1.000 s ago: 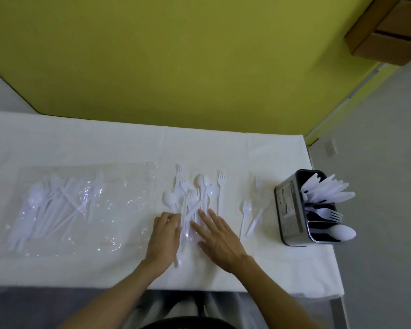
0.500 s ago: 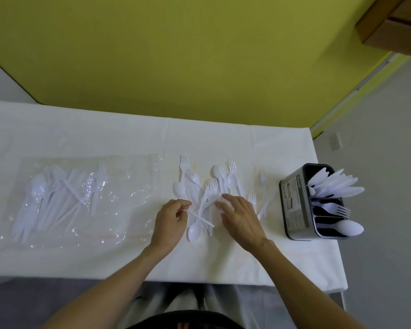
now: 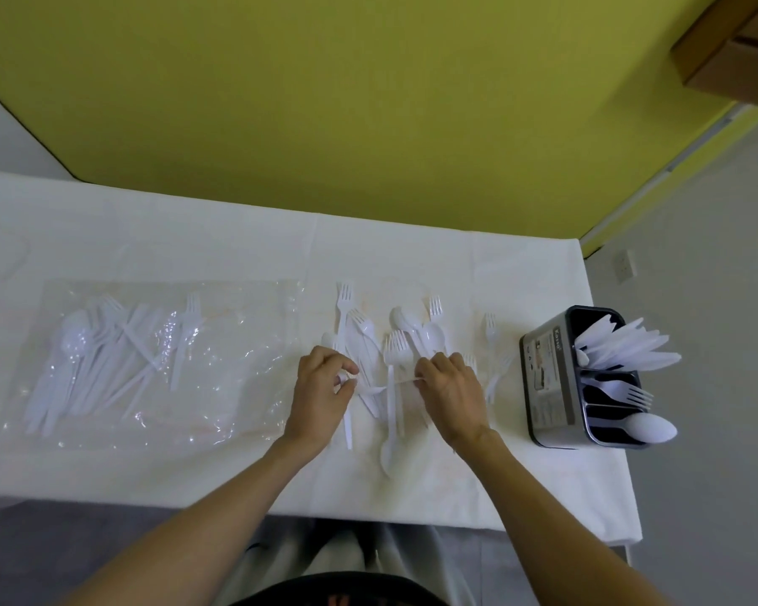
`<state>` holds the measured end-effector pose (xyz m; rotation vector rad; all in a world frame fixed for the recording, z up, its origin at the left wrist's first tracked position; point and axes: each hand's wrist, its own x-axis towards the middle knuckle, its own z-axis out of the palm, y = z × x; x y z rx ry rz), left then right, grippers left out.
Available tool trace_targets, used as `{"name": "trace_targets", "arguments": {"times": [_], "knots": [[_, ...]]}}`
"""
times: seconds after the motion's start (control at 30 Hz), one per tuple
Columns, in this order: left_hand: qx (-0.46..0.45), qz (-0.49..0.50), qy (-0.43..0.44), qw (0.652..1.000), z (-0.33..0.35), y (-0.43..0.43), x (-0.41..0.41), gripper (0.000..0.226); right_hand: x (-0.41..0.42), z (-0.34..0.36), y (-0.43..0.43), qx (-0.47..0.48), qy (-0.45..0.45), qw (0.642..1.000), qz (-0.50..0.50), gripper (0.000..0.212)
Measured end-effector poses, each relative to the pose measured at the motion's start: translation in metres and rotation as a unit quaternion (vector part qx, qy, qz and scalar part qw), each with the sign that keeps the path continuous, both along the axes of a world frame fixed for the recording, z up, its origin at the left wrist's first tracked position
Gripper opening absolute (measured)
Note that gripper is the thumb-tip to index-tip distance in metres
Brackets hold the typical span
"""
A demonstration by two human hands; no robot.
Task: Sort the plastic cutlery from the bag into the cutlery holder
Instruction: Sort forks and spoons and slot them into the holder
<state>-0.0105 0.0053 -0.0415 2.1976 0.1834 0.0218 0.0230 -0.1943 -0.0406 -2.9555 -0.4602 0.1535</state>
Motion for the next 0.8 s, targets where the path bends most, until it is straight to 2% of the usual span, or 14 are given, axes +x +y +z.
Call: {"name": "trace_targets", "arguments": {"times": [0.1, 0.2, 0.3, 0.43, 0.53, 0.63, 0.73, 0.8], "knots": [[-0.046, 0.041, 0.010, 0.998, 0.003, -0.009, 0.006, 0.021, -0.002, 0.001, -0.018, 0.064, 0.040, 0.994, -0.073, 0.002], [-0.078, 0.065, 0.035, 0.994, 0.008, -0.023, 0.013, 0.023, -0.009, 0.004, -0.029, 0.130, 0.073, 0.975, -0.163, 0.005], [-0.110, 0.057, 0.062, 0.990, 0.014, -0.044, 0.019, 0.020, -0.013, 0.006, -0.031, 0.199, 0.110, 0.938, -0.260, 0.011], [-0.114, 0.058, 0.081, 0.989, 0.011, -0.060, 0.025, 0.016, -0.013, 0.004, -0.028, 0.232, 0.153, 0.910, -0.307, 0.021], [-0.094, 0.077, 0.076, 0.990, 0.005, -0.053, 0.024, 0.011, -0.015, 0.005, -0.022, 0.220, 0.123, 0.922, -0.295, 0.025], [-0.031, 0.157, 0.063, 0.985, -0.003, -0.032, 0.016, 0.012, -0.019, 0.008, -0.007, 0.172, 0.082, 0.960, -0.207, 0.020], [0.024, 0.209, 0.134, 0.969, -0.013, -0.011, 0.005, 0.025, -0.023, 0.008, 0.017, 0.113, 0.107, 0.983, -0.094, 0.022], [0.037, 0.184, 0.176, 0.966, -0.017, -0.004, -0.001, 0.029, -0.026, 0.006, 0.033, 0.070, 0.126, 0.988, -0.047, 0.032]]}}
